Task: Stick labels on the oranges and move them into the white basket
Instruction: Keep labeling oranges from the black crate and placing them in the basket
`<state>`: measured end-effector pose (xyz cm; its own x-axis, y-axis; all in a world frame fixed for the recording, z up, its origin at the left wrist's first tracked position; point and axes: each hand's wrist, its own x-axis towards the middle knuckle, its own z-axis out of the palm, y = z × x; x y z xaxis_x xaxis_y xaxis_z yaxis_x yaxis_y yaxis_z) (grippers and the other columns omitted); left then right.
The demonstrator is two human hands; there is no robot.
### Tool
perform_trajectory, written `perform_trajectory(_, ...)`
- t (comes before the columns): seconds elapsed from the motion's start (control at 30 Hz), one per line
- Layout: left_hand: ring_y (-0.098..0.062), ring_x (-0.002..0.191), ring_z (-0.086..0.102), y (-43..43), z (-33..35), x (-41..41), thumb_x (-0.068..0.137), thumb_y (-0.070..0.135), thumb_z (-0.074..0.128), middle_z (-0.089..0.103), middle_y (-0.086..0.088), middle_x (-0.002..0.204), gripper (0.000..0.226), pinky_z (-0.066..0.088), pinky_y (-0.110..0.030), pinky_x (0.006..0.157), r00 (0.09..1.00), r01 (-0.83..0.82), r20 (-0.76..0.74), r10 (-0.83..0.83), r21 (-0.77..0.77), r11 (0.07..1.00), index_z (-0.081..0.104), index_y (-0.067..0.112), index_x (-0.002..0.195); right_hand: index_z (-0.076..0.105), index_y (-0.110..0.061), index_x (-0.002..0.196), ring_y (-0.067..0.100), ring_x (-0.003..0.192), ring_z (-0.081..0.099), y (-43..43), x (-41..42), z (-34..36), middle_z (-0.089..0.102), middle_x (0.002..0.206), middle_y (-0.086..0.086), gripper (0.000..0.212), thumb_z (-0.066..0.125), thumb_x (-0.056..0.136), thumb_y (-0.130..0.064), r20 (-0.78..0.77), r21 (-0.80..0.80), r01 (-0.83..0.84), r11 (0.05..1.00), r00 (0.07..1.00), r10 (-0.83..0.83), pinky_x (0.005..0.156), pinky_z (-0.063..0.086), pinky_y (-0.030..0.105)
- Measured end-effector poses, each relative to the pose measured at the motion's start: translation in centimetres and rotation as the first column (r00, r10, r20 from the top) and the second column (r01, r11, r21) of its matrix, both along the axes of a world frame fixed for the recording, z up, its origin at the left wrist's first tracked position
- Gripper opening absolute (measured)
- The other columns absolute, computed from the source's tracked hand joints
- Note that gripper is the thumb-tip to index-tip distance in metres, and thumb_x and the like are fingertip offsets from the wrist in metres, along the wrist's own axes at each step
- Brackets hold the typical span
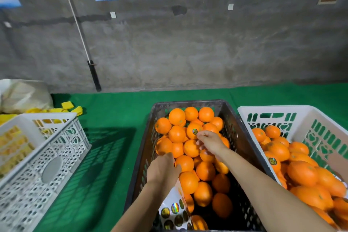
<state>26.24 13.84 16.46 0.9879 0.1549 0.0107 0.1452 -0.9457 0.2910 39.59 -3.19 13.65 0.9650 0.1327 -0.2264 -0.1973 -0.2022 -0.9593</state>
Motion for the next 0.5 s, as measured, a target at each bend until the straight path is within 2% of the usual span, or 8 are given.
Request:
perform_trajectory(0.1,-0.026,0.088,0.064,0.0,0.1,0.1,0.101,0.037,0.047,0.066,-0.005,0.104,0.024,0.042,-0.033,0.063,0.998,0.015,0.066,-0.016,0.011,1.000,0.054,0.018,0.114,0.067,-0.015,0.103,0.014,0.056,0.056,0.1,0.2,-0.2,0.069,0.080,0.007,0.015,0.055,0.102,-0.023,-0.009,0.014,0.021,1.000,1.000,-0.021,0.041,0.038,0.023)
perform_trajectory(0.2,-0.024,0.081,0.060,-0.1,0.2,-0.1,0.102,0.038,0.045,0.066,-0.002,0.100,0.022,0.040,-0.031,0.062,0.993,0.045,0.113,-0.044,-0.006,0.999,0.055,0.023,0.114,0.070,-0.007,0.085,0.014,0.055,0.057,0.3,0.5,-0.5,0.073,0.083,0.013,0.028,0.059,0.100,-0.027,0.025,-0.028,0.079,0.996,0.997,-0.079,0.042,0.036,0.022)
perform_trajectory(0.27,-0.020,0.072,0.052,-0.3,0.1,-0.2,0.101,0.039,0.045,0.061,0.001,0.090,0.022,0.038,-0.030,0.060,0.991,0.063,0.120,-0.060,-0.019,0.998,0.055,0.023,0.113,0.071,-0.002,0.077,0.017,0.057,0.057,0.4,0.7,-0.8,0.073,0.083,0.019,0.035,0.062,0.098,-0.028,0.079,-0.070,0.130,0.989,0.989,-0.125,0.042,0.037,0.023)
perform_trajectory(0.33,-0.018,0.071,0.051,-0.3,0.1,-0.2,0.101,0.040,0.045,0.056,0.004,0.084,0.023,0.038,-0.030,0.060,0.990,0.076,0.118,-0.072,-0.025,0.997,0.055,0.023,0.112,0.072,-0.002,0.071,0.020,0.059,0.059,0.6,1.0,-0.9,0.073,0.077,0.019,0.037,0.065,0.097,-0.028,0.123,-0.092,0.168,0.982,0.980,-0.156,0.047,0.040,0.027)
perform_trajectory(0.4,-0.019,0.076,0.056,-0.3,0.1,-0.1,0.101,0.041,0.045,0.063,0.003,0.091,0.024,0.041,-0.030,0.062,0.989,0.085,0.122,-0.080,-0.039,0.996,0.055,0.024,0.115,0.070,-0.006,0.063,0.022,0.057,0.061,0.8,1.3,-0.9,0.071,0.068,0.016,0.039,0.067,0.095,-0.029,0.171,-0.141,0.180,0.973,0.973,-0.156,0.053,0.045,0.033)
perform_trajectory(0.5,-0.021,0.083,0.062,-0.4,0.2,0.0,0.101,0.041,0.045,0.067,0.000,0.100,0.026,0.041,-0.029,0.063,0.989,0.088,0.125,-0.080,-0.057,0.994,0.055,0.024,0.117,0.060,-0.005,0.053,0.026,0.050,0.056,0.9,1.5,-0.9,0.064,0.055,0.013,0.052,0.067,0.095,-0.035,0.304,-0.317,0.197,0.928,0.948,-0.098,0.052,0.044,0.037)
